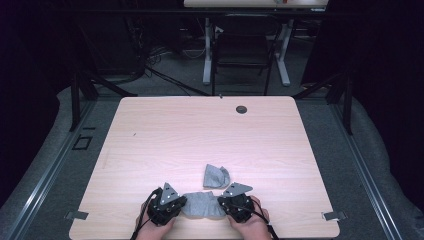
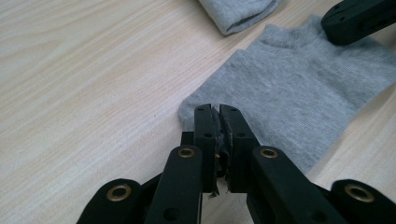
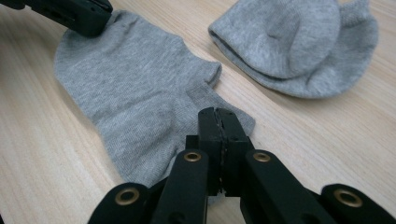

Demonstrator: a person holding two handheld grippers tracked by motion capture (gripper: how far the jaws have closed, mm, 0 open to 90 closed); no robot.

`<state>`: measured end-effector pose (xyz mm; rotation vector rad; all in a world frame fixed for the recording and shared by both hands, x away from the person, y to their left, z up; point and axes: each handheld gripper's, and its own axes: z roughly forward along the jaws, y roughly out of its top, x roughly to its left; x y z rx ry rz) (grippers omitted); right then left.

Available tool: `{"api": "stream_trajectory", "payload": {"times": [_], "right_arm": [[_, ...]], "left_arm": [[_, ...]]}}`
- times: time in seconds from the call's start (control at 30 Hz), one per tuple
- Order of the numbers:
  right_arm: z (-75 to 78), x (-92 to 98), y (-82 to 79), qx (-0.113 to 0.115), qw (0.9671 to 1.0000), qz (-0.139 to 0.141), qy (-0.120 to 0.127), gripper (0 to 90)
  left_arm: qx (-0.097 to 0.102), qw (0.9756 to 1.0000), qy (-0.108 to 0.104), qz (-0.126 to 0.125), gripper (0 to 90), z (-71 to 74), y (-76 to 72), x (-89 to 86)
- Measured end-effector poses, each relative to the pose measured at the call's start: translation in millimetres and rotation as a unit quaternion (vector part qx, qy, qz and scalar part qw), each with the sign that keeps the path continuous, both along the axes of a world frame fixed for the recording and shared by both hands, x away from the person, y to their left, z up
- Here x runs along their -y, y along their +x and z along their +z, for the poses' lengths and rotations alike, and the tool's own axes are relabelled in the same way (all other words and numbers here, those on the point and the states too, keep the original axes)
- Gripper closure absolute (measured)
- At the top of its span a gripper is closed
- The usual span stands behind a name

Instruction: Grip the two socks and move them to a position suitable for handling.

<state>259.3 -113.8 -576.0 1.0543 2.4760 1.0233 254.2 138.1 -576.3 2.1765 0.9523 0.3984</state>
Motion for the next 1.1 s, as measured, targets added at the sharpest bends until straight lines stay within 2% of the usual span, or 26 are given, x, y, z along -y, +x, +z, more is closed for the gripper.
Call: {"api": "stream_trajectory", "payload": {"times": [0.07,0.2,0.27,0.4,0.47,0.57,0.63,0.77,0.8,0.87,0.9,0.97,1.0,1.1], "right_arm": [[0.8,1.3,-2.7,-0.003,0.9999,-0.01,-0.006,90.0],[1.2,2.1,-4.9,-0.003,0.9998,-0.016,-0.008,90.0],[2.0,2.6,-5.3,-0.01,0.9998,-0.018,-0.007,90.0],[2.7,3.9,-4.4,-0.018,0.9998,-0.013,0.001,89.1],[7.3,5.6,-2.6,-0.016,0.9997,-0.01,0.017,87.0],[15.1,11.0,2.1,-0.005,0.9995,-0.014,0.028,86.3],[17.5,13.7,4.6,-0.004,0.9993,-0.019,0.031,86.1],[27.6,27.0,22.0,0.002,0.998,-0.043,0.047,84.4],[27.6,27.0,22.0,0.002,0.998,-0.043,0.047,84.4],[29.0,34.2,34.5,-0.002,0.9964,-0.058,0.062,83.2],[29.0,34.2,34.5,-0.002,0.9964,-0.058,0.062,83.2],[27.4,38.3,47.1,-0.01,0.9955,-0.072,0.062,83.2],[25.7,38.3,50.4,-0.009,0.995,-0.074,0.067,82.8],[20.3,37.5,59.2,-0.001,0.9949,-0.081,0.06,77.9]], "left_arm": [[0.005,1.0,0.008,0.0,86.9,0.0,-2.8,1.6],[0.006,0.9999,0.01,0.008,87.0,-0.3,-6.7,4.2],[0.007,0.9999,0.009,0.013,87.0,-0.4,-7.9,4.7],[0.002,0.9998,-0.003,0.018,85.3,0.1,-7.1,4.6],[0.005,0.9997,-0.008,0.023,84.6,1.6,-5.5,3.6],[0.001,0.999,-0.028,0.033,83.2,6.5,-0.3,0.5],[0.002,0.9988,-0.033,0.036,82.9,8.0,1.6,-0.1],[0.002,0.9986,-0.04,0.036,81.0,16.1,12.5,-0.1],[0.002,0.9986,-0.04,0.036,80.8,16.1,12.5,-0.1],[0.006,0.9986,-0.04,0.034,80.5,20.3,17.8,4.1],[0.006,0.9986,-0.04,0.034,80.5,20.3,17.8,4.1],[0.008,0.9988,-0.039,0.028,80.2,22.3,21.5,9.0],[0.009,0.9988,-0.04,0.025,80.2,23.4,24.6,15.7],[0.009,0.9989,-0.041,0.021,79.8,24.1,27.1,22.3]]}}
